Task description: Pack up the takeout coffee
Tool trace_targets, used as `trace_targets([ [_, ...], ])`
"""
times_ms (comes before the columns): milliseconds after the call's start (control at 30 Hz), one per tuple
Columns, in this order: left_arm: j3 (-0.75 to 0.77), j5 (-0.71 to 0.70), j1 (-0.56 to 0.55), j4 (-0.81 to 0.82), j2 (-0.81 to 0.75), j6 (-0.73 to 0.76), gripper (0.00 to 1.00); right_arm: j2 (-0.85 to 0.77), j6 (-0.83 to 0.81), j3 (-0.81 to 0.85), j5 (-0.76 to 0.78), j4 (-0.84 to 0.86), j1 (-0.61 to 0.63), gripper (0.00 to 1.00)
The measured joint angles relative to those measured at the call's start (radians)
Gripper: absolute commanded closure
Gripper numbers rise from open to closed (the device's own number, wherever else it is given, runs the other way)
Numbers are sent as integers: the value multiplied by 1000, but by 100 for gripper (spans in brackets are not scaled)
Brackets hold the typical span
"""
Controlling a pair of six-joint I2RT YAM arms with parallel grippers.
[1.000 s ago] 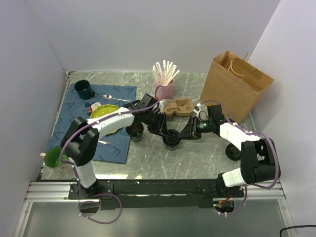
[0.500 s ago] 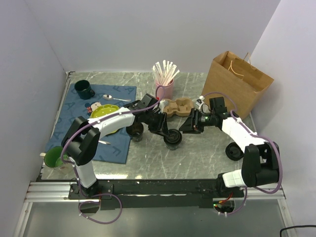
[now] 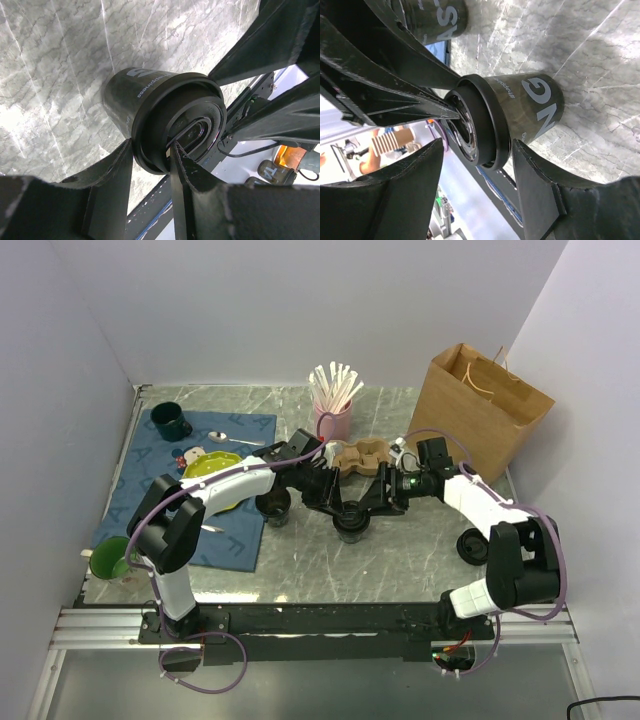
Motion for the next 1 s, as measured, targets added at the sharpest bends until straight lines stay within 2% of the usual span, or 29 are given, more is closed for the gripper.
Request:
trace_targets([
  [167, 0, 0, 0, -1, 0, 0, 63, 41, -15, 0, 19, 6, 21, 36],
  [500, -4, -1, 1, -1, -1, 0, 63, 69, -18, -34, 7, 72, 31, 53],
  [1000, -11, -1, 1, 1, -3, 0, 63, 57, 10, -120, -47, 225, 18, 61],
])
